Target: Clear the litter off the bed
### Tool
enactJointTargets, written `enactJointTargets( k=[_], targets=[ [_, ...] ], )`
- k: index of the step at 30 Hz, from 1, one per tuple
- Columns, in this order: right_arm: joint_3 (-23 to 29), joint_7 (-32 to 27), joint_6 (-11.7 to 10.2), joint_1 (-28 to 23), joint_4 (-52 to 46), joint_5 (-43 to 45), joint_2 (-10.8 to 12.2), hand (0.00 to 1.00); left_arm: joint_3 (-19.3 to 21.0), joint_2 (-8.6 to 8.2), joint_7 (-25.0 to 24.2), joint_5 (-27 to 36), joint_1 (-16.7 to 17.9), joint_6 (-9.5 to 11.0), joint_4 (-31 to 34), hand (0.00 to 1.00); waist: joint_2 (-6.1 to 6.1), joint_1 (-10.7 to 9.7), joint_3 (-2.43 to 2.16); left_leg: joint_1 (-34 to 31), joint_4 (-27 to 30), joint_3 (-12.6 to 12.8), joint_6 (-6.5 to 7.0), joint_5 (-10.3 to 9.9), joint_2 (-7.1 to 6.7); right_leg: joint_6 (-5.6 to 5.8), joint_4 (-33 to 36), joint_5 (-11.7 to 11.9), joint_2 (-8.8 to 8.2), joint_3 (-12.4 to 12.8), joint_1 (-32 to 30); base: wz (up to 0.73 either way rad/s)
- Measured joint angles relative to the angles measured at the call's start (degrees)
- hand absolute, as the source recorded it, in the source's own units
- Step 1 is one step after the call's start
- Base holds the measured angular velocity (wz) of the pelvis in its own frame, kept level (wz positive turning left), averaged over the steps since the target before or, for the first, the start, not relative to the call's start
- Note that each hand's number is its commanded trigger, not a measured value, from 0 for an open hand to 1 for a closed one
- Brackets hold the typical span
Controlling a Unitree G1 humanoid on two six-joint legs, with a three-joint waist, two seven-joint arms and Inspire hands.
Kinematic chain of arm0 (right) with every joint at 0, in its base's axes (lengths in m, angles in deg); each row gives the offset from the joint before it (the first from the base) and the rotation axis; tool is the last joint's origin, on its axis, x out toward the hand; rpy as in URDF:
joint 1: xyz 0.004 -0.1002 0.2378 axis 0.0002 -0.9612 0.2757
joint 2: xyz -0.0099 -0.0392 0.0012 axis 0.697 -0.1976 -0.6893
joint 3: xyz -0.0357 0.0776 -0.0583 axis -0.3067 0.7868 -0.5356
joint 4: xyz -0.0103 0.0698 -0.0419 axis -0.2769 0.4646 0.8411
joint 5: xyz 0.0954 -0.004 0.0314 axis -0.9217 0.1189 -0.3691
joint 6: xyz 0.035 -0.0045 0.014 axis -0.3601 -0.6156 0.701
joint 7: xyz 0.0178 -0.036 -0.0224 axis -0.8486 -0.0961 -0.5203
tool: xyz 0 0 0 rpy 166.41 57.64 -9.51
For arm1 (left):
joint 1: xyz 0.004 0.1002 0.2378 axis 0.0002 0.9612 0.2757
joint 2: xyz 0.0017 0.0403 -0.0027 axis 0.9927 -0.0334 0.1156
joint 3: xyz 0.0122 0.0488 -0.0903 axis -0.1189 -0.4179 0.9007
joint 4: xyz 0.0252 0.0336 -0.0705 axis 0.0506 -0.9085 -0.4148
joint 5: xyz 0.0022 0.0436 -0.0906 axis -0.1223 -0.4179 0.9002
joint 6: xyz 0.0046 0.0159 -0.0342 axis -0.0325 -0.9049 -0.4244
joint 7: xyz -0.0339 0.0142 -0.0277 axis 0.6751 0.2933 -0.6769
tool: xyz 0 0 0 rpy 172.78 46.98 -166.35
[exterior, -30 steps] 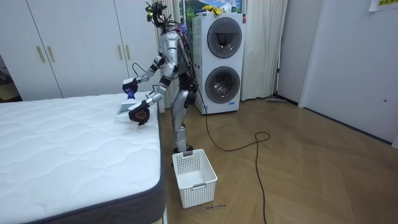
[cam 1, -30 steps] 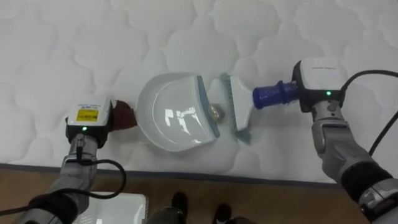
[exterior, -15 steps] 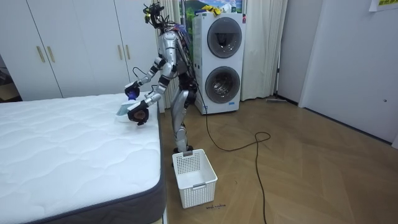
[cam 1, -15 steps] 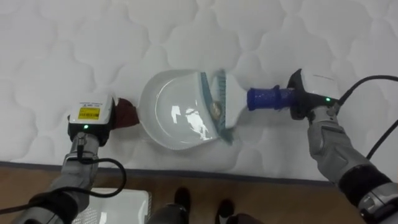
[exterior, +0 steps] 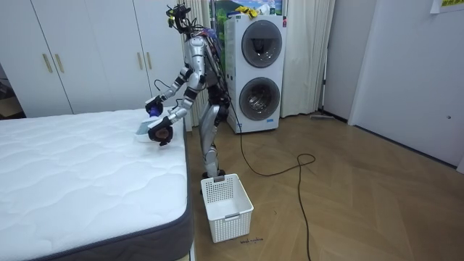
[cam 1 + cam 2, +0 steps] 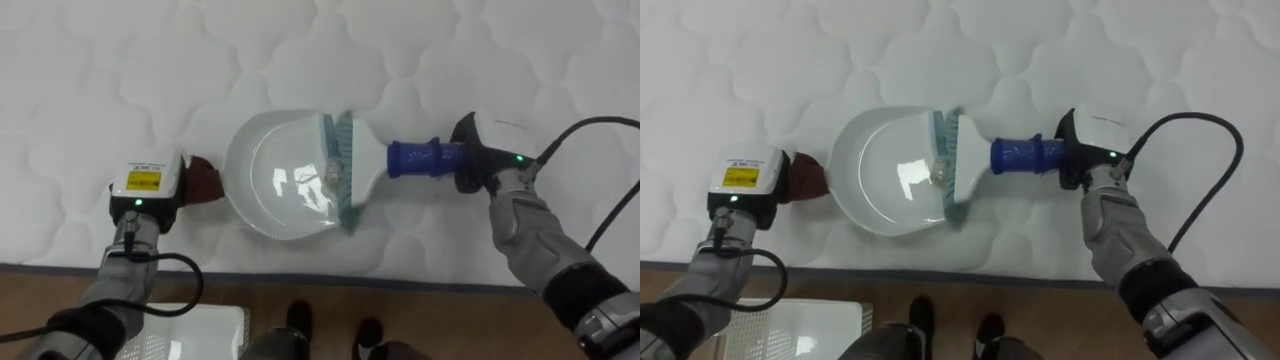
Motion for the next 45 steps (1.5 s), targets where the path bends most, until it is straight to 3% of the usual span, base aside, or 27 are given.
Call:
enactJointTargets(
  k=[3, 10, 15, 32, 40, 45],
  targets=[
    [-0.1, 0.6, -2.1, 0.0, -0.7, 0.0, 1.1, 1.00, 0.0, 0.01, 0.0, 0.0, 0.0, 0.0, 0.0, 1.00, -0.04, -0.1, -0.02, 0.1, 0.0, 0.0, 0.01, 0.0, -0.04, 0.03, 0.0, 0.0, -0.03, 0.0, 0.0, 0.00],
    [-0.1, 1.2, -4.6, 0.0, -2.2, 0.1, 3.8, 1.00, -0.1, -0.01, 0.0, 0.0, 0.1, 0.8, 0.0, 1.00, -0.16, -0.1, -0.10, 0.1, 0.1, 0.0, 0.10, 0.1, -0.28, 0.15, 0.1, -0.1, -0.30, -0.1, 0.1, 0.01],
    [-0.1, 1.6, -4.7, 0.0, -2.2, 0.2, 3.8, 1.00, -0.1, -0.16, 0.0, 0.0, 0.2, 0.9, 0.0, 1.00, -0.18, -0.5, -0.11, 0.4, 0.0, -0.1, 0.34, 0.2, -0.94, 0.57, 0.8, -0.5, -1.05, -0.2, 0.1, 0.04],
    [-0.1, 1.6, -5.3, 0.0, -2.4, -0.8, 3.7, 1.00, -0.2, -0.34, 1.5, 0.0, 1.2, 1.1, 0.0, 1.00, -0.20, -0.5, -0.15, 0.6, 0.6, -0.1, 0.54, 0.3, -1.15, 0.54, 2.0, -0.8, -1.60, -0.3, 0.1, 0.00],
    [0.1, 1.1, -7.1, -0.1, -2.4, -6.7, 3.6, 1.00, -0.1, -0.59, 5.6, 0.1, 2.9, 2.1, -1.0, 1.00, -0.38, -1.5, -0.26, 0.7, 1.1, -0.2, 0.55, 0.3, -1.27, 0.35, 2.9, -1.3, -1.98, -0.5, 0.1, 0.01],
    [4.9, -1.3, -8.6, -3.2, -2.2, -9.9, 3.6, 1.00, 0.2, -0.64, 6.5, 0.1, 3.2, 2.4, -1.2, 1.00, -0.80, -2.0, -0.52, 0.7, 0.9, -0.2, 0.59, 0.3, -1.30, 0.40, 2.7, -1.3, -1.94, -0.4, 0.2, 0.00]
  ],
)
